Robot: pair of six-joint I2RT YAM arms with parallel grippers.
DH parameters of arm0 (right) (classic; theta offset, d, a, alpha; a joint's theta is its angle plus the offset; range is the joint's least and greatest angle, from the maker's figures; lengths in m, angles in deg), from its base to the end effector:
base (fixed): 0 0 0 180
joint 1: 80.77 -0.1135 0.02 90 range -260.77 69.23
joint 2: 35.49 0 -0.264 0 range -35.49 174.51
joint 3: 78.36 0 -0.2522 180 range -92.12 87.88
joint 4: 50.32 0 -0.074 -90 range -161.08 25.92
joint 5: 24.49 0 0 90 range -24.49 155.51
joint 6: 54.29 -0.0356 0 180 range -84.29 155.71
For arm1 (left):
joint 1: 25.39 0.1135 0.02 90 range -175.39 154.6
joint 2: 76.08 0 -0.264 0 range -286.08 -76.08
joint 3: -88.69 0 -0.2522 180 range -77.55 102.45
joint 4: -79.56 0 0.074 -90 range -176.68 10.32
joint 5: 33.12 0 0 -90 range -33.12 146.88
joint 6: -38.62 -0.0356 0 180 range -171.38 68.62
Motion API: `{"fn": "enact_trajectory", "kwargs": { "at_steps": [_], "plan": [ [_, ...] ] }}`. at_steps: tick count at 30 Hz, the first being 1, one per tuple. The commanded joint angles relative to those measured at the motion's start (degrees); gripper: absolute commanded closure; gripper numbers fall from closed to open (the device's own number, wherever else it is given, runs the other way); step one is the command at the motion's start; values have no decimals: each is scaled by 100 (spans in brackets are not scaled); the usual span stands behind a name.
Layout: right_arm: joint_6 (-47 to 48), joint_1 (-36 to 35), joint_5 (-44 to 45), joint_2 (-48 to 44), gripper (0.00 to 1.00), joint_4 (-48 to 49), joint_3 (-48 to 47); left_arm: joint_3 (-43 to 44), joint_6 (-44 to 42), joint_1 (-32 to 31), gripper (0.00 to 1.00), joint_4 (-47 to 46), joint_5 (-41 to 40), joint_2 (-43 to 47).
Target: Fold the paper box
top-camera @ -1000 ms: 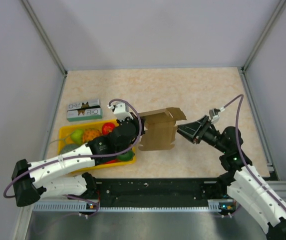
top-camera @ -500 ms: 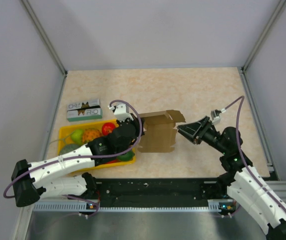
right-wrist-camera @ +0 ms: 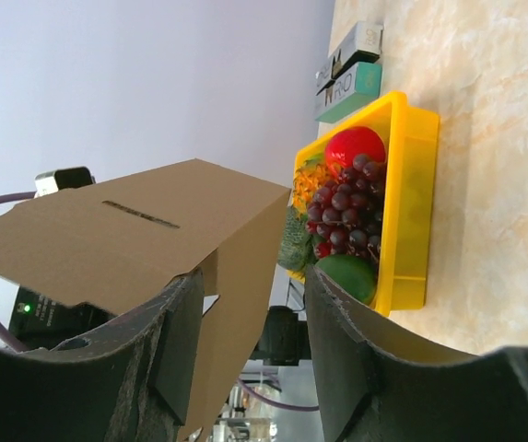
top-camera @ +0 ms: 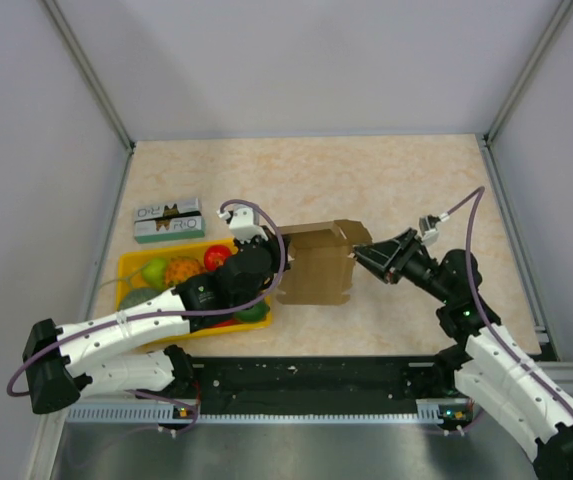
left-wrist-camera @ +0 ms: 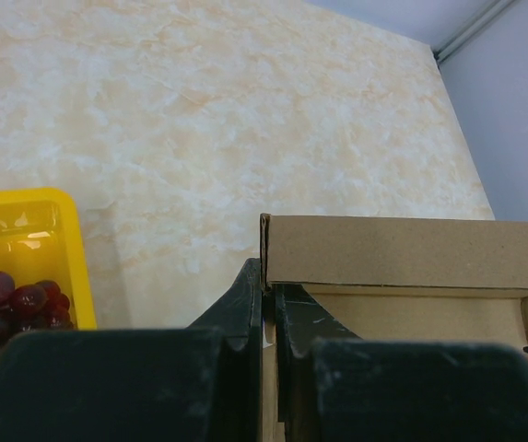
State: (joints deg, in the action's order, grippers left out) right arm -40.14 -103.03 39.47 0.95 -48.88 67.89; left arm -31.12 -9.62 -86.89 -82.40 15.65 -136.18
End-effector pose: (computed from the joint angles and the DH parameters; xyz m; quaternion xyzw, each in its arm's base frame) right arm 0.1472 0.0772 0.2562 0.1733 0.6927 0.6202 0.3249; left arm 0.1335 -0.1966 0.3117 -0.0743 0.7813 -0.2548 0.5650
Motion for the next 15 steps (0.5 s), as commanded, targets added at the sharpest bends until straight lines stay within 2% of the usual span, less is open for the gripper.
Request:
{"fn": "enact_trajectory", "kwargs": {
  "at_steps": [1,9,15],
  "plan": [
    [-87,20,-24,196,52,562,-181,15,-142,-3,100,-375,98,68],
    [-342,-191,64,363,52,1177,-58,-20,-229,-3,100,-568,116,-11],
    [-369,-261,117,407,52,1134,-14,-38,-212,6,100,-612,186,-11]
  ]
}}
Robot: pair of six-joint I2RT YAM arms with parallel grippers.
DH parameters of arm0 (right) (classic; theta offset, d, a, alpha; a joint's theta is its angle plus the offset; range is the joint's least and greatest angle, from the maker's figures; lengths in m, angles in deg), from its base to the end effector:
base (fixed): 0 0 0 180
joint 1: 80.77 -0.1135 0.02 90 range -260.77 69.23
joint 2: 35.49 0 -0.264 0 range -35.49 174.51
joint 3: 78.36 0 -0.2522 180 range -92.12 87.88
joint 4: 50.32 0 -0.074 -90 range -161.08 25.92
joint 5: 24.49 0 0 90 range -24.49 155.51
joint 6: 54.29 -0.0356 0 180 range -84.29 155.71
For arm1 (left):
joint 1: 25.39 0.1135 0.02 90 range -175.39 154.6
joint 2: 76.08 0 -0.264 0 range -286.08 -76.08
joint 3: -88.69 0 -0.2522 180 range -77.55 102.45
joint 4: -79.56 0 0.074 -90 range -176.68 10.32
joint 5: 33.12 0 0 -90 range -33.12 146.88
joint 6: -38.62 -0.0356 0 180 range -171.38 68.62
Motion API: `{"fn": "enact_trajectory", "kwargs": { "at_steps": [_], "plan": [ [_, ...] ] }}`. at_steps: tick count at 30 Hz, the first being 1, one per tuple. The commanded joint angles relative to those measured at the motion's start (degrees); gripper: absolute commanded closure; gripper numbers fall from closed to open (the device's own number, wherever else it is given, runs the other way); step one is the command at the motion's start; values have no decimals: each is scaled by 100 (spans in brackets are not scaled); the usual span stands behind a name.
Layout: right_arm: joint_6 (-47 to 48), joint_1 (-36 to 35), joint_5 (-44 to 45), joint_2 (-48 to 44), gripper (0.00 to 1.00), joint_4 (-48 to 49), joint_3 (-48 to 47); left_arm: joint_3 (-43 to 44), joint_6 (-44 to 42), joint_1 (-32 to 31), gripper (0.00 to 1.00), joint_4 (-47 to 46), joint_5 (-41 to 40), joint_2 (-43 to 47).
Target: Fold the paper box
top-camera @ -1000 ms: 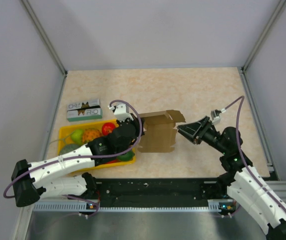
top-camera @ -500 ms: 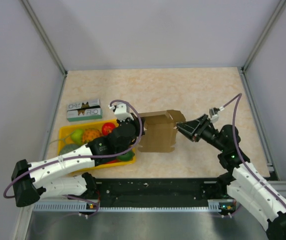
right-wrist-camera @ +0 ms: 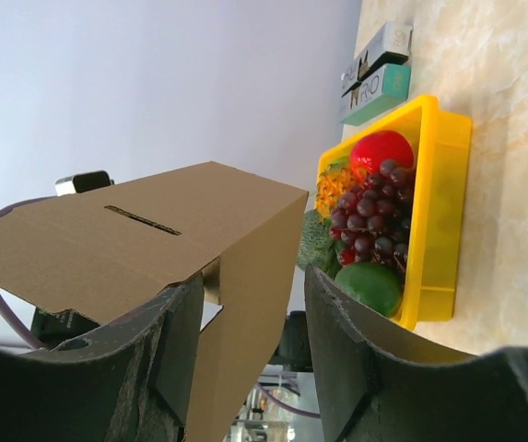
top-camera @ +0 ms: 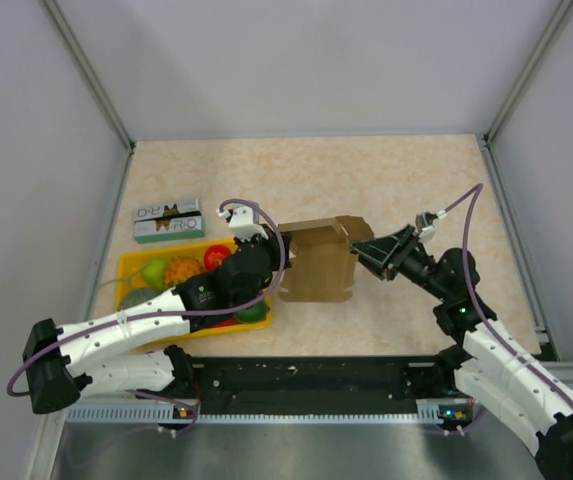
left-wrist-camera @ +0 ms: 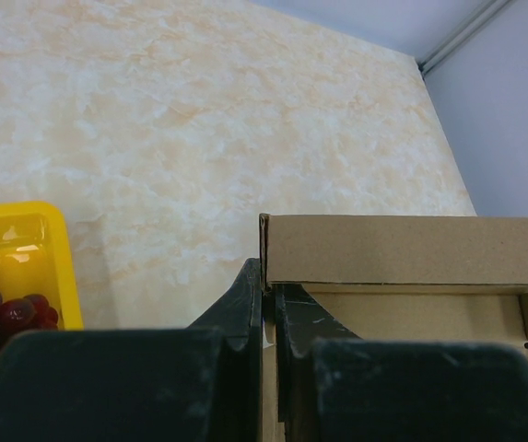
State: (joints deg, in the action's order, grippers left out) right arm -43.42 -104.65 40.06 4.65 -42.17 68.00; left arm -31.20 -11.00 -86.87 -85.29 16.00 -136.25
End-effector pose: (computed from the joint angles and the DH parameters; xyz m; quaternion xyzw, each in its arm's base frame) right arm 0.1537 0.0848 0.2582 0.1752 0.6755 0.6431 0.3153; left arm 0.1342 -0.1982 0.3158 -0.0722 0.7707 -0.2669 0.5741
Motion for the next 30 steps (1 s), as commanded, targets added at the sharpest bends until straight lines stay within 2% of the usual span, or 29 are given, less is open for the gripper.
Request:
{"fn": "enact_trajectory", "kwargs": {
  "at_steps": [1,8,10,12,14,18,20,21,22,24,25,26,27,28,29,30],
  "plan": [
    [-58,-108,101,64,52,515,-16,-29,-74,4,100,-332,160,-13],
    [-85,-362,251,257,66,736,45,-3,-65,-5,100,-358,186,-13],
    [-41,-398,365,240,66,639,46,6,-74,4,100,-350,195,-22],
    [-15,-433,444,205,77,543,89,6,-83,-5,100,-350,195,-22],
    [12,-442,532,178,100,499,116,6,-83,-5,100,-323,195,-4],
    [389,-530,848,38,100,-265,-42,6,-100,-5,100,-280,177,-22],
    [434,-504,770,64,100,-328,-7,32,-109,-5,100,-192,116,-13],
    [416,-486,683,55,93,-337,36,58,-109,-5,100,-165,81,-22],
    [425,-486,638,3,55,-345,106,93,-101,-5,100,-96,2,-39],
    [643,-477,577,-364,46,-790,195,164,-101,-5,100,238,-191,-66],
    [1001,-469,603,-558,35,-1168,178,321,-161,-5,100,387,-235,-136],
    [1179,-460,620,-734,31,-1955,134,427,-153,4,100,841,-288,-188],
    [1390,-408,586,-1092,29,-2258,99,523,-153,12,100,1028,-393,-232],
    [2027,-364,472,-1209,29,-2688,29,681,-92,73,100,1239,-385,-320],
    [2355,-294,471,-1341,29,-3519,-163,735,-100,126,100,1398,-316,-338],
    [2628,-249,471,-1447,29,-3762,-252,779,-118,196,100,1634,-80,-347]
  ]
}}
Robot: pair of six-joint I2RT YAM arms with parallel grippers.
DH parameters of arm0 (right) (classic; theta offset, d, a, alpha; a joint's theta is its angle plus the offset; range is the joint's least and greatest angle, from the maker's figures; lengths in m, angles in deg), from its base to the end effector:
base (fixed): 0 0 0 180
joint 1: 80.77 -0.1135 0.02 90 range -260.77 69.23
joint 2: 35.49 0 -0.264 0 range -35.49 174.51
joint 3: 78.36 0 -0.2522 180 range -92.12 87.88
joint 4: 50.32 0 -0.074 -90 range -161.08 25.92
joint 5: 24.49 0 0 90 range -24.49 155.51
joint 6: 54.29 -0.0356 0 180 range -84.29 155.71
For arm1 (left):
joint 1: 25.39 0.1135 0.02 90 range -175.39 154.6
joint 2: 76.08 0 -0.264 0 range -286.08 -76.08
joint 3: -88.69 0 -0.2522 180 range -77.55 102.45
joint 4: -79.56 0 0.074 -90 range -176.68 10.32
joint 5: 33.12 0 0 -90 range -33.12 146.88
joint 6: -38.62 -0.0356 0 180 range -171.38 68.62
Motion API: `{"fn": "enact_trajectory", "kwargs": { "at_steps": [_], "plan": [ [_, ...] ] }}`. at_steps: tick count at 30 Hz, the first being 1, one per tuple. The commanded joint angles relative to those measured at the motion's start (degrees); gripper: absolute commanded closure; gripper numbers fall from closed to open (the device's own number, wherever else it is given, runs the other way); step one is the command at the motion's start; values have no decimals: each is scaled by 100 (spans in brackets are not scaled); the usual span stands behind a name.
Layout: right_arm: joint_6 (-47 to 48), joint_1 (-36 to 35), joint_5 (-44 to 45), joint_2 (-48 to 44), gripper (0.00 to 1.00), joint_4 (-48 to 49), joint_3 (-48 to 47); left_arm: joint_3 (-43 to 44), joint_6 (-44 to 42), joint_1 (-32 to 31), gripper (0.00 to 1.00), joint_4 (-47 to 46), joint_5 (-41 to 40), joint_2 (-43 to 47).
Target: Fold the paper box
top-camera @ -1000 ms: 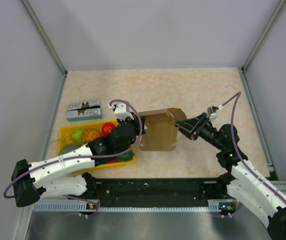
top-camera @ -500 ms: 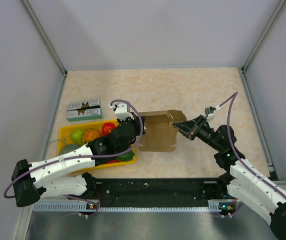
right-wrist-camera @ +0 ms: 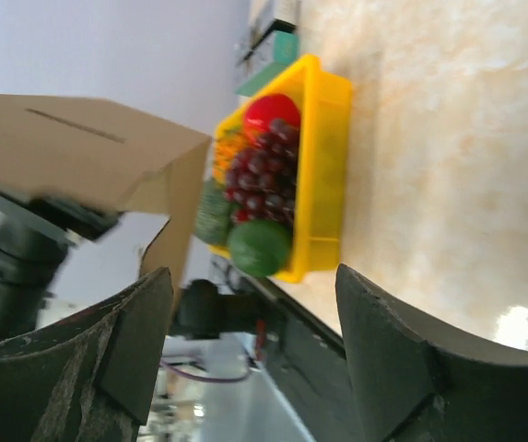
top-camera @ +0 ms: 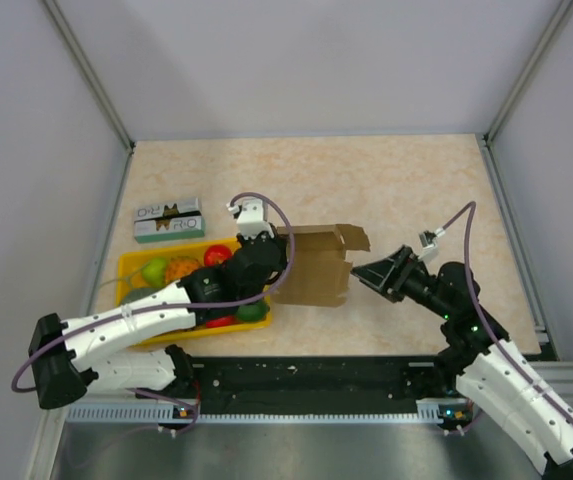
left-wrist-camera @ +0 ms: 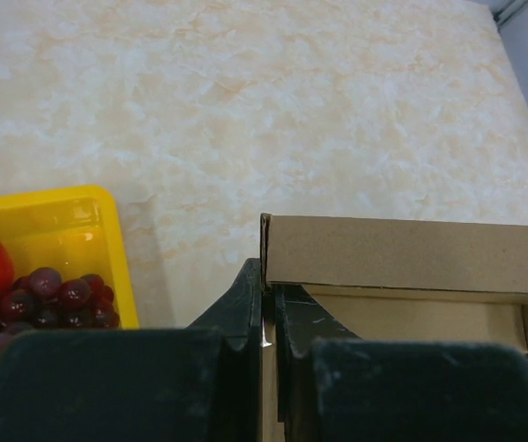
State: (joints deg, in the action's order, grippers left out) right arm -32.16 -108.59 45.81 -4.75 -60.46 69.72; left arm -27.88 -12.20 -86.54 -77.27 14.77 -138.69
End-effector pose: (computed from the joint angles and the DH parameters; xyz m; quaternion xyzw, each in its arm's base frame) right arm 0.1283 0.0813 0.2369 0.1520 0.7418 0.5618 0.3332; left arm 0.1384 -0.2018 0.3133 -0.0486 0.7992 -0.2077 0.5620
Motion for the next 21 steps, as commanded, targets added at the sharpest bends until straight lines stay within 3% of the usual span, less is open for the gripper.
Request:
{"fn": "enact_trajectory", "kwargs": {
  "at_steps": [1,7,11,15,19,20,21],
  "plan": [
    [1923,197,-269,-647,29,-2126,-513,473,-41,356,100,913,262,-94],
    [3385,338,-578,-448,30,-2752,-1778,368,-523,1515,100,1063,2597,214],
    [4194,610,-1350,307,29,-2481,-2717,412,-1201,1746,100,1090,3672,398],
    [3661,1181,-3692,1160,27,-883,-2895,342,-1518,1904,100,940,5008,661],
    [3319,1594,-4382,1399,29,-435,-2819,149,-1580,2071,100,642,5984,952],
    [2942,1603,-4645,1417,29,821,-2643,140,-1580,2098,100,624,6325,970],
    [2111,1586,-5022,1443,29,1460,-2476,131,-1571,2115,100,606,6459,970]
  ]
}}
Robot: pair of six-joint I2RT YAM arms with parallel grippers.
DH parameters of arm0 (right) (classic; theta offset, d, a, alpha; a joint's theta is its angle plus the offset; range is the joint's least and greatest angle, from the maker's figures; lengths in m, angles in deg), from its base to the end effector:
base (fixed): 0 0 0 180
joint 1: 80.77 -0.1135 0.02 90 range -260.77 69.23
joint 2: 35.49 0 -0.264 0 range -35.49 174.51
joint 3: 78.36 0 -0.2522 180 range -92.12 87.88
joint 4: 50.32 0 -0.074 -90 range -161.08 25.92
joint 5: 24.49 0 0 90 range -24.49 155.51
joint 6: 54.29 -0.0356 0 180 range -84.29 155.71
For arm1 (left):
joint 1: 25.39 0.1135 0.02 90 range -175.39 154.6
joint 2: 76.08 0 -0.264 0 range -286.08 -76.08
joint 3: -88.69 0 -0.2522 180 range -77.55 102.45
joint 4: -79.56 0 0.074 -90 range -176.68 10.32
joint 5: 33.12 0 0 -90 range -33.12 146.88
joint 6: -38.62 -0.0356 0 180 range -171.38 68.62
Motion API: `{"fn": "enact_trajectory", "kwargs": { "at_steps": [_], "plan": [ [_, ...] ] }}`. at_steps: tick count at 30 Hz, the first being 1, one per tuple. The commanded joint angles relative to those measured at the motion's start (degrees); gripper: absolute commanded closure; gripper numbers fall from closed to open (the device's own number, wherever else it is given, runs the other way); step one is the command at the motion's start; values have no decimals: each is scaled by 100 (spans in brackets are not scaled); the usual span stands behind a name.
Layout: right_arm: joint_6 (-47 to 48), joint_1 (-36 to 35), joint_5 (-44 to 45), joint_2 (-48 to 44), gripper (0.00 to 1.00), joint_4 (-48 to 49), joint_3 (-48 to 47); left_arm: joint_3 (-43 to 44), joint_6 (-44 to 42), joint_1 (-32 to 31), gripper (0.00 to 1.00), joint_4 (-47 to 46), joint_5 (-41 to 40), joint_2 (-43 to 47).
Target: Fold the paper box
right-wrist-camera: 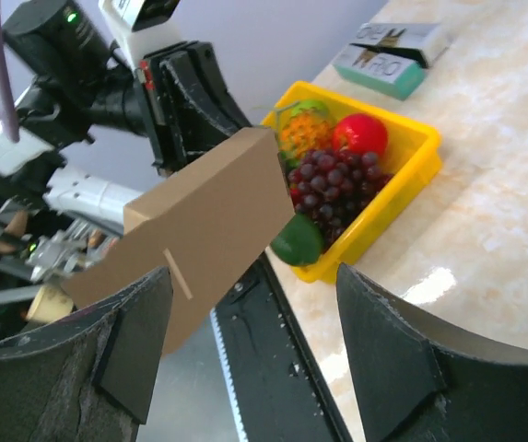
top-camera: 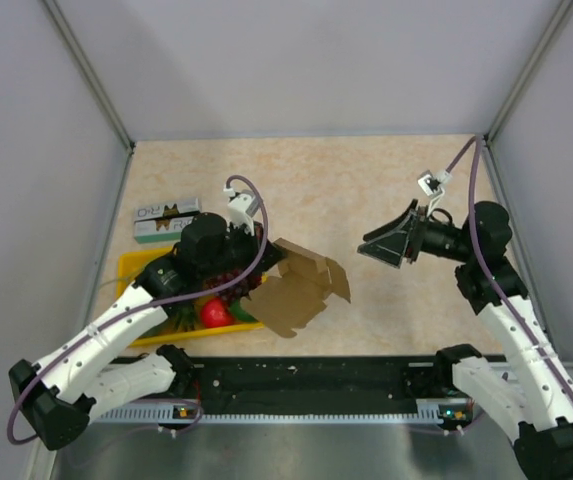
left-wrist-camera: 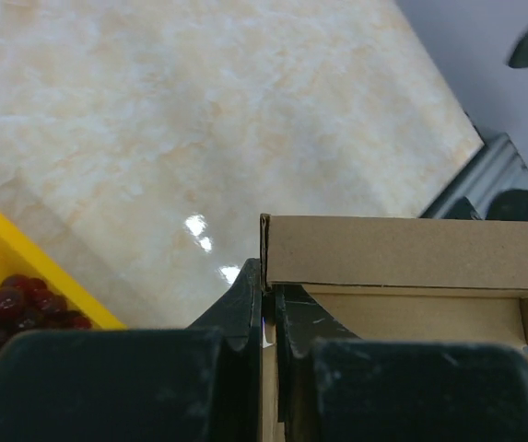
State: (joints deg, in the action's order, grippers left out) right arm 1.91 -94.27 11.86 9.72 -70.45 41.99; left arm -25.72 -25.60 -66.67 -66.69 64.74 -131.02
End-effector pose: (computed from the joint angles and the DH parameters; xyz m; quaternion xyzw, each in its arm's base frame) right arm 0.1614 0.0682 0.3543 -0.1815 0.7046 0.5467 0.4144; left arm 0.1596 -0.1466 0.3333 0.1497 0.8197 -0.3514 0.4268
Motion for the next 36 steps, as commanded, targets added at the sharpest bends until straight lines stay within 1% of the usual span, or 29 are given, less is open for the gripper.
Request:
{"fn": "enact_trajectory", "kwargs": {
  "at_steps": [1,2,4,5,6,9,12,15,17,18,20,21,23,24,26,27,29,30,31,33,34,36],
  "plan": [
    [-1670,-20,-1770,49,28,3153,596,-86,-223,163,100,-478,1647,185],
    [-1804,-117,-1894,93,28,3368,625,-103,-205,181,100,-513,1797,159],
    [-983,-415,-1755,93,26,2409,407,-103,-135,199,100,-645,2053,36],
    [-596,-739,-1615,76,26,1595,292,-77,-126,199,100,-654,2088,-16],
    [-349,-925,-1405,67,26,1586,248,-68,-108,199,100,-645,2088,-148],
    [-627,-1172,-1176,40,25,1929,317,-15,-38,208,100,-697,2088,-341],
    [-225,-1339,-956,75,25,1395,203,11,6,208,100,-812,2290,-456],
    [-424,-1541,-928,102,26,1682,282,46,24,208,100,-856,2352,-562],
    [-356,-1682,-824,111,26,1552,282,64,41,208,100,-874,2282,-623],
    [-199,-1830,-605,111,26,1438,274,81,85,208,100,-874,2256,-632],
    [-179,-1937,-411,102,26,1419,317,99,111,208,100,-900,2220,-667],
    [-188,-1990,-157,102,26,1419,317,116,155,208,100,-909,2203,-676],
    [-144,-2192,160,76,27,1376,352,116,173,208,100,-927,2028,-667],
    [-118,-2227,527,15,27,1349,361,125,182,208,100,-918,1957,-659],
    [-109,-2306,785,-47,27,1323,414,134,208,208,100,-874,1799,-632],
    [-109,-2333,1099,-100,27,1323,440,169,217,208,100,-787,1659,-624],
    [-83,-2438,1312,-118,28,1253,441,178,226,208,100,-716,1483,-580],
    [4,-2482,1644,-118,30,1052,406,195,243,199,100,-603,1229,-562],
    [57,-2526,1760,-92,31,963,344,204,235,190,100,-549,1114,-553],
    [146,-2640,2260,-65,36,648,274,257,191,147,100,-418,833,-448],
    [172,-2684,2375,-30,37,637,195,283,173,120,100,-251,440,-413],
    [225,-2851,2885,-4,38,365,142,327,164,67,100,-127,121,-307]
  ]
}}
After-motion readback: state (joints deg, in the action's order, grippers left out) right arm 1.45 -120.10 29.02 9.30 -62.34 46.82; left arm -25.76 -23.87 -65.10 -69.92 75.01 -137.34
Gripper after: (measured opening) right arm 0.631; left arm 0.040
